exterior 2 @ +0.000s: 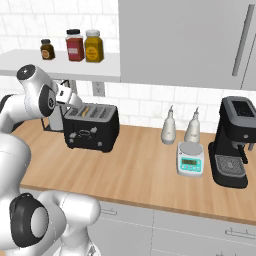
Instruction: Start the toaster. Once the lever pops up, take the bread to the plate on the dining counter.
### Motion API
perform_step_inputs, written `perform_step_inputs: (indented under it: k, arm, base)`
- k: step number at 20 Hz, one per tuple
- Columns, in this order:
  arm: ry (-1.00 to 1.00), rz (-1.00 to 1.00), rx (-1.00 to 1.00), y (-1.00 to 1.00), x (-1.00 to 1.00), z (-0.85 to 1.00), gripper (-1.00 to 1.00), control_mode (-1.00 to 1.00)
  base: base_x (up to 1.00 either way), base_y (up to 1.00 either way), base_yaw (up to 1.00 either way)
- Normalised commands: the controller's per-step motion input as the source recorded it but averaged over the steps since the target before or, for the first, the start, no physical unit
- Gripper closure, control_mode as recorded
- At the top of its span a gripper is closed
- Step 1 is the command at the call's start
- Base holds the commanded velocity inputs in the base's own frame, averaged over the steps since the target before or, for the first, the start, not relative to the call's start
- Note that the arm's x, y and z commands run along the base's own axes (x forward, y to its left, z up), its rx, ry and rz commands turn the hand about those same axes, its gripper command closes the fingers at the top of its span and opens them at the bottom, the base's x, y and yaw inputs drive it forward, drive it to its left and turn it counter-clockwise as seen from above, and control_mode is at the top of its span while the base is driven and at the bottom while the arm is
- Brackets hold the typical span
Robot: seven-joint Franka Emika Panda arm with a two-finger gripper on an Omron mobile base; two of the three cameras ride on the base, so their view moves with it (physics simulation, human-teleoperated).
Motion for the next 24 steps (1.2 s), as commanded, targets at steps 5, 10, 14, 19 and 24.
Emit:
perform_step_inputs:
  k: [5, 10, 14, 19, 24]
  arm:
    - [0.0, 0.0, 0.0, 0.0, 0.0, 0.0, -1.0, -1.0]
    - [0.0, 0.0, 0.0, 0.0, 0.0, 0.0, -1.0, -1.0]
    - [0.0, 0.0, 0.0, 0.0, 0.0, 0.0, -1.0, -1.0]
    - [0.0, 0.0, 0.0, 0.0, 0.0, 0.0, -1.0, -1.0]
    - [0.0, 0.0, 0.0, 0.0, 0.0, 0.0, -1.0, -1.0]
  base:
    - [0.0, 0.0, 0.0]
    - [0.0, 0.0, 0.0]
    - [0.0, 0.0, 0.0]
    - [0.0, 0.0, 0.0]
    - [0.0, 0.0, 0.0]
